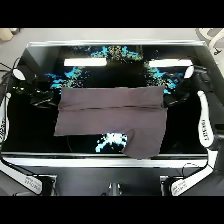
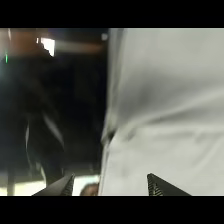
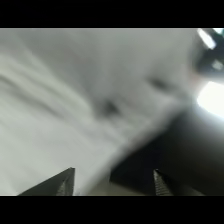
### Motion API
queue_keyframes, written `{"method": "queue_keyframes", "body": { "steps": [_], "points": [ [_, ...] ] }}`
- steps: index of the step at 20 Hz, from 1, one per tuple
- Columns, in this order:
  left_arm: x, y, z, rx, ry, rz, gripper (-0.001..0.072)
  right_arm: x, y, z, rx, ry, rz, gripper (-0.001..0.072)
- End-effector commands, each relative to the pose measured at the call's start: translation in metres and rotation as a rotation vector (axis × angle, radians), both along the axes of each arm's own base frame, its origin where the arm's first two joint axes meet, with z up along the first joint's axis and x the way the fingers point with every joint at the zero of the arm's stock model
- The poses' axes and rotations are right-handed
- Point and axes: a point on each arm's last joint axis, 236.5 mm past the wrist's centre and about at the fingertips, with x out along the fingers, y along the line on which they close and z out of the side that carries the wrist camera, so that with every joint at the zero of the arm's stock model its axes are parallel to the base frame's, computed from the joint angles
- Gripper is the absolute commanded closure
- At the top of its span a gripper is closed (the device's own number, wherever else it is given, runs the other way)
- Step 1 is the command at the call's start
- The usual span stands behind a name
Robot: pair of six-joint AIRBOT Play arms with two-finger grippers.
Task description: Fold the shirts.
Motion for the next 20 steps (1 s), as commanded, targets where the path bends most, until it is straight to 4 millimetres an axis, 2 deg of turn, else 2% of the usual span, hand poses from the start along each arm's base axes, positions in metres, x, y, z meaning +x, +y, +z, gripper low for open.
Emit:
{"method": "queue_keyframes", "body": {
  "steps": [1, 2, 3, 5, 6, 8, 10, 16, 18, 19, 20],
  "points": [
    [-0.043, 0.012, 0.007, 0.005, 0.117, 0.026, 0.019, -0.049, -0.035, 0.021, -0.019, 0.122, -0.083, 0.0253],
    [-0.062, 0.008, 0.002, -0.002, 0.141, 0.024, 0.0236, -0.066, -0.037, 0.019, -0.012, 0.152, -0.096, 0.0288],
    [-0.083, 0.002, -0.007, -0.005, 0.162, 0.03, 0.0256, -0.081, -0.033, 0.015, -0.008, 0.167, -0.091, 0.0288],
    [-0.12, -0.008, -0.027, -0.001, 0.154, 0.031, 0.0255, -0.105, -0.02, 0.004, 0.011, 0.154, -0.064, 0.0287],
    [-0.135, -0.009, -0.033, 0.003, 0.138, 0.028, 0.0254, -0.116, -0.017, 0.0, 0.01, 0.146, -0.057, 0.0287],
    [-0.15, -0.007, -0.04, 0.007, 0.119, 0.053, 0.0254, -0.128, -0.014, -0.004, 0.01, 0.123, -0.057, 0.0287],
    [-0.154, -0.014, -0.044, -0.024, 0.126, 0.078, 0.0254, -0.132, -0.012, -0.006, 0.009, 0.111, -0.06, 0.0288],
    [-0.137, -0.035, -0.048, -0.039, 0.065, 0.076, 0.0257, -0.132, -0.012, -0.006, 0.008, 0.108, -0.059, 0.0288],
    [-0.132, -0.04, -0.049, -0.027, 0.052, 0.094, 0.0333, -0.133, -0.012, -0.006, 0.008, 0.11, -0.059, 0.0287],
    [-0.131, -0.043, -0.049, -0.024, 0.05, 0.092, 0.034, -0.134, -0.012, -0.006, 0.009, 0.113, -0.06, 0.0287],
    [-0.131, -0.046, -0.049, -0.024, 0.049, 0.083, 0.0496, -0.135, -0.011, -0.007, 0.011, 0.115, -0.059, 0.0286]
  ]
}}
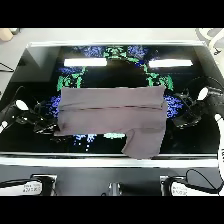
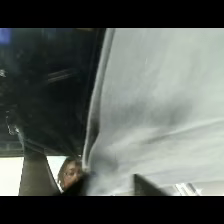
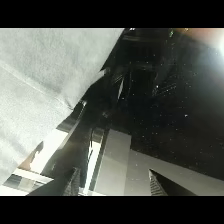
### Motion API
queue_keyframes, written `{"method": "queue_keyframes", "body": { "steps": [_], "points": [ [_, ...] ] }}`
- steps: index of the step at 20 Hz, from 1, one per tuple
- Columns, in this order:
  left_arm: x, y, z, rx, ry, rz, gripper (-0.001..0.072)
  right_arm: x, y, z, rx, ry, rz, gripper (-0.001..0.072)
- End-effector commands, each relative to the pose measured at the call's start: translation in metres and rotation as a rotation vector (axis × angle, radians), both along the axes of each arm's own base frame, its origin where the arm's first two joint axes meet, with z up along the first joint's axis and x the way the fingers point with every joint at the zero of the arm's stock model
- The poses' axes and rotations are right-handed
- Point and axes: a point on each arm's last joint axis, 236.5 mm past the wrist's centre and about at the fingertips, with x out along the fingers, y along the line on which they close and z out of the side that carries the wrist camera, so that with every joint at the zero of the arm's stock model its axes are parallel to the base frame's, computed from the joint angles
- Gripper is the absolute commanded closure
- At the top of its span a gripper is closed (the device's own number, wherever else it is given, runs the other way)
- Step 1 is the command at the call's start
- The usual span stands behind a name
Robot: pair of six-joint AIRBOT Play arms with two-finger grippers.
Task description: Fold the shirts.
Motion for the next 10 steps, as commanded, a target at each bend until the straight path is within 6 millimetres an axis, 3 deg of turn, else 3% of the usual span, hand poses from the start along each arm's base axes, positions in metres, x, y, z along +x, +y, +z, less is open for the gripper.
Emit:
{"method": "queue_keyframes", "body": {
  "steps": [1, 3, 5, 8, 10],
  "points": [
    [0.005, -0.01, -0.001, 0.006, -0.019, 0.003, 0.0676, -0.005, 0.005, -0.002, 0.02, 0.003, 0.008, 0.0285],
    [0.005, -0.011, -0.001, 0.006, -0.019, -0.001, 0.068, -0.017, 0.026, -0.007, 0.104, 0.011, 0.017, 0.028],
    [0.005, -0.011, -0.001, 0.006, -0.02, -0.005, 0.0681, -0.033, 0.048, -0.017, 0.191, 0.032, 0.026, 0.0205],
    [0.003, -0.011, 0.0, 0.003, -0.013, -0.007, 0.0681, -0.053, 0.076, -0.031, 0.301, 0.074, -0.009, 0.0206],
    [0.002, -0.012, 0.0, 0.002, -0.007, -0.009, 0.0681, -0.054, 0.082, -0.037, 0.323, 0.064, -0.021, 0.0207]
  ]
}}
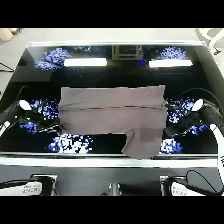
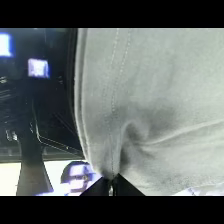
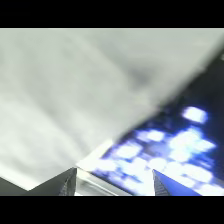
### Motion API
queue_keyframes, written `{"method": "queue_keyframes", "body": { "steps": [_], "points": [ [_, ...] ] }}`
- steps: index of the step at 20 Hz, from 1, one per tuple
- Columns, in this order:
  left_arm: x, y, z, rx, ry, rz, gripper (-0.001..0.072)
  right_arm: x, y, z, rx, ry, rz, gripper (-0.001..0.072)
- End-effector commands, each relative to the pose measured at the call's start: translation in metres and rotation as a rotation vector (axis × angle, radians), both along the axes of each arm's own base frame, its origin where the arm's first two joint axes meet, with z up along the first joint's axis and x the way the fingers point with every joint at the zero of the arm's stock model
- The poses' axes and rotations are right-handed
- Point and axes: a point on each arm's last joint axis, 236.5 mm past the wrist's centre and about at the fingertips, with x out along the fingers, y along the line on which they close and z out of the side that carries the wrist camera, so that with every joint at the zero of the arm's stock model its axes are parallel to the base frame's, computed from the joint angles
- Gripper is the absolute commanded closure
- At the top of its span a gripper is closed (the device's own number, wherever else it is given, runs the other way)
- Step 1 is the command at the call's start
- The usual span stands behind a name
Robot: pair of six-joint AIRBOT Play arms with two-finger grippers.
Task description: Fold the shirts.
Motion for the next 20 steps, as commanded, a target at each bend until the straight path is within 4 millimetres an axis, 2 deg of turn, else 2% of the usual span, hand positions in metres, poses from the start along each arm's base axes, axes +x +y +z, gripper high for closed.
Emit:
{"method": "queue_keyframes", "body": {
  "steps": [1, 4, 7, 8, 10, 12, 13, 14, 16, 18, 20],
  "points": [
    [-0.002, -0.001, 0.0, -0.002, 0.006, -0.003, 0.0681, -0.005, 0.019, -0.011, 0.07, -0.009, -0.038, 0.0215],
    [-0.002, -0.001, 0.0, -0.002, 0.006, -0.003, 0.0681, 0.001, 0.026, -0.017, 0.085, -0.032, -0.093, 0.0226],
    [-0.002, -0.001, 0.0, -0.002, 0.006, -0.003, 0.0681, -0.003, 0.032, -0.023, 0.106, -0.026, -0.119, 0.0233],
    [-0.002, -0.001, 0.0, -0.002, 0.006, -0.003, 0.0681, -0.006, 0.032, -0.025, 0.105, -0.021, -0.121, 0.0268],
    [-0.002, -0.001, 0.0, -0.002, 0.006, -0.003, 0.0681, -0.007, 0.032, -0.028, 0.102, -0.022, -0.126, 0.0372],
    [0.0, 0.0, 0.0, 0.0, -0.002, 0.0, 0.0681, -0.005, 0.032, -0.027, 0.102, -0.024, -0.134, 0.0696],
    [0.002, 0.0, 0.002, 0.002, -0.009, -0.001, 0.0681, -0.001, 0.032, -0.025, 0.103, -0.035, -0.133, 0.0693],
    [0.007, 0.001, 0.007, 0.003, -0.034, -0.017, 0.0681, 0.005, 0.031, -0.019, 0.101, -0.053, -0.13, 0.0693],
    [0.025, 0.005, 0.028, 0.012, -0.116, -0.038, 0.0682, 0.025, 0.028, 0.004, 0.1, -0.119, -0.114, 0.0694],
    [0.045, 0.011, 0.054, 0.024, -0.193, -0.027, 0.0684, 0.062, 0.026, 0.037, 0.109, -0.237, -0.117, 0.0694],
    [0.065, 0.013, 0.073, 0.035, -0.25, -0.026, 0.0687, 0.106, 0.019, 0.064, 0.098, -0.383, -0.142, 0.0694]
  ]
}}
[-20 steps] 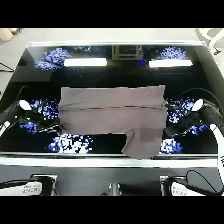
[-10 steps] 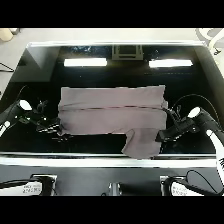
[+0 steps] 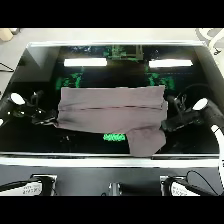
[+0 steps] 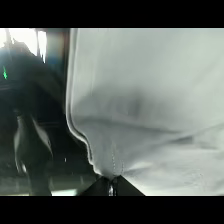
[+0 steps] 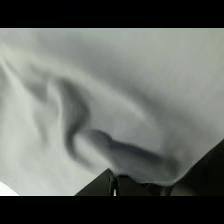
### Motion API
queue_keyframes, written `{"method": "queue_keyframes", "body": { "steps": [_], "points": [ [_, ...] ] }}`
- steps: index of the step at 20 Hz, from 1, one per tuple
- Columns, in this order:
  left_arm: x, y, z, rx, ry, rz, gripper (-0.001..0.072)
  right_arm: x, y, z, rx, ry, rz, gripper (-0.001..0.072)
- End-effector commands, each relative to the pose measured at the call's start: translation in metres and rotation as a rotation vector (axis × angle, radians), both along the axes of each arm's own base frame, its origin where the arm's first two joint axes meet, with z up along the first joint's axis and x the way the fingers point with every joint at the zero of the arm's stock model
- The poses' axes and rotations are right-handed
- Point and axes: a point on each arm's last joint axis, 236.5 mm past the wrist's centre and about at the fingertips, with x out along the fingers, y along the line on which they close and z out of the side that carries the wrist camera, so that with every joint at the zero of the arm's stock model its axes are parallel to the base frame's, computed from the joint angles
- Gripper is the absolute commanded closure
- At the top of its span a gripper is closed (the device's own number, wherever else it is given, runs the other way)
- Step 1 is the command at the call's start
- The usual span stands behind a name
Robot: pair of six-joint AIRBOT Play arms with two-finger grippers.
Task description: Fold the shirts.
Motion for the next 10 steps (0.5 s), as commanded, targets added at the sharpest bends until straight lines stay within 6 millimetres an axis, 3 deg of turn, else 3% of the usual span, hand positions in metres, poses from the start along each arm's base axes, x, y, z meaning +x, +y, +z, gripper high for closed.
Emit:
{"method": "queue_keyframes", "body": {
  "steps": [1, 7, 10],
  "points": [
    [0.035, 0.007, 0.033, 0.018, -0.111, 0.016, 0.0687, 0.07, -0.012, 0.047, -0.028, -0.224, -0.049, 0.0695],
    [0.107, 0.019, 0.046, 0.021, -0.179, 0.099, 0.0686, 0.19, -0.025, 0.092, 0.015, -0.469, -0.159, 0.0694],
    [0.146, 0.017, 0.045, -0.022, -0.203, 0.14, 0.0685, 0.228, -0.038, 0.086, 0.013, -0.528, -0.24, 0.0694]
  ]
}}
